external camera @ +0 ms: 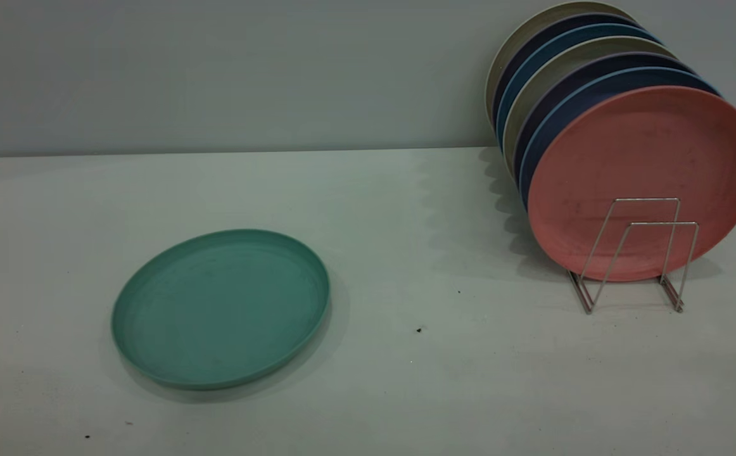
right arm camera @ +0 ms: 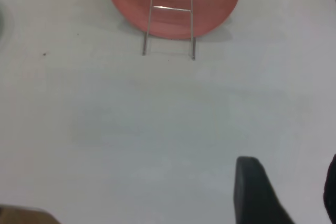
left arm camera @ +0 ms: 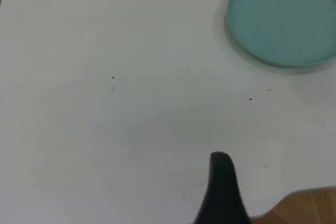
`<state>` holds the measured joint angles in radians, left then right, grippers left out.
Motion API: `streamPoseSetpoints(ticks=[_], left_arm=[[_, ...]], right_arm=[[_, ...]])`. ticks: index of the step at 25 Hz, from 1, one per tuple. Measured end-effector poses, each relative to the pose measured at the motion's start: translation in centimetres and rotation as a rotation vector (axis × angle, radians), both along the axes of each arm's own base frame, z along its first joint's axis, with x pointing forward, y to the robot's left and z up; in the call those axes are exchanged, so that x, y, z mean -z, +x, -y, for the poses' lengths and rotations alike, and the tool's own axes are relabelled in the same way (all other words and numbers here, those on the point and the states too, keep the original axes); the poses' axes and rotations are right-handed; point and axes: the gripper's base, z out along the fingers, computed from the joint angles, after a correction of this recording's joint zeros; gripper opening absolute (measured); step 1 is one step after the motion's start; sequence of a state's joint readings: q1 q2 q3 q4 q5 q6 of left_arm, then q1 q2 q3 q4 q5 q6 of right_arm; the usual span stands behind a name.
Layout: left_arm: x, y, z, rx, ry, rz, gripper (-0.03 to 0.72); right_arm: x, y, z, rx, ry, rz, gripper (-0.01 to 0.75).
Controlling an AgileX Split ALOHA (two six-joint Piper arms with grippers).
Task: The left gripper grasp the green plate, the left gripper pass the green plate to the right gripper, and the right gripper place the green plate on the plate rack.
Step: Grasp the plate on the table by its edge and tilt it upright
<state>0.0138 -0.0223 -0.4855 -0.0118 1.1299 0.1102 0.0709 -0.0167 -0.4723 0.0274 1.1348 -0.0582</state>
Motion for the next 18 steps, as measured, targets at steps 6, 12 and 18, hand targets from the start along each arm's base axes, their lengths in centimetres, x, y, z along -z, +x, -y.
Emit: streamPoseSetpoints(ticks=[6,12,18], left_arm=[[0.0,0.0,0.0,0.000,0.000,0.000,0.591],[-1.4,0.2,0.0,-0.013,-0.016,0.019,0.591],[-6.1,4.9,0.1,-0.009,-0.046,-0.022,0.591]], right_arm=[[0.0,0.0,0.0,0.001,0.001,0.000,0.339],[-1.5,0.4,-0.2,-0.008,0.022,0.011,0.364],[-5.9,5.1,-0.6,-0.010,0.039,0.015,0.470]])
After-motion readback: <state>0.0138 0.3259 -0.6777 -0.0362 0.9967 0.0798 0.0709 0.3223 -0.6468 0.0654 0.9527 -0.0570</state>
